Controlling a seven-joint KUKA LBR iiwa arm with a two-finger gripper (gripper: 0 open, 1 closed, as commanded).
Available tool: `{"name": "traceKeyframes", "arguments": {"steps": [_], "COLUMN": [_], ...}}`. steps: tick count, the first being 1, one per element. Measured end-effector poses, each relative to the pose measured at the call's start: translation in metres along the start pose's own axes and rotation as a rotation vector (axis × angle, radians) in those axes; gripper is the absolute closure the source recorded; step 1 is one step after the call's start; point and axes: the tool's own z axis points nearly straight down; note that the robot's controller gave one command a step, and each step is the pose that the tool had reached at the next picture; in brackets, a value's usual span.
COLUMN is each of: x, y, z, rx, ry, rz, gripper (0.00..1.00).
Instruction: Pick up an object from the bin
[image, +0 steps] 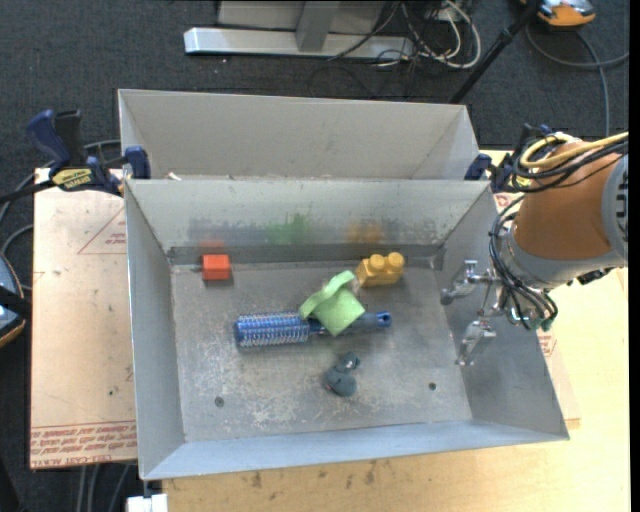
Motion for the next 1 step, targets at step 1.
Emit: {"name": "traceKeyframes", "arguments": {"steps": [1], "x": [-0.0647], "y": [0.0917], "z": [0.0518], "rx": [0.005], "ry": [0.004], "rz": [0.113], "gripper": [0.0]}}
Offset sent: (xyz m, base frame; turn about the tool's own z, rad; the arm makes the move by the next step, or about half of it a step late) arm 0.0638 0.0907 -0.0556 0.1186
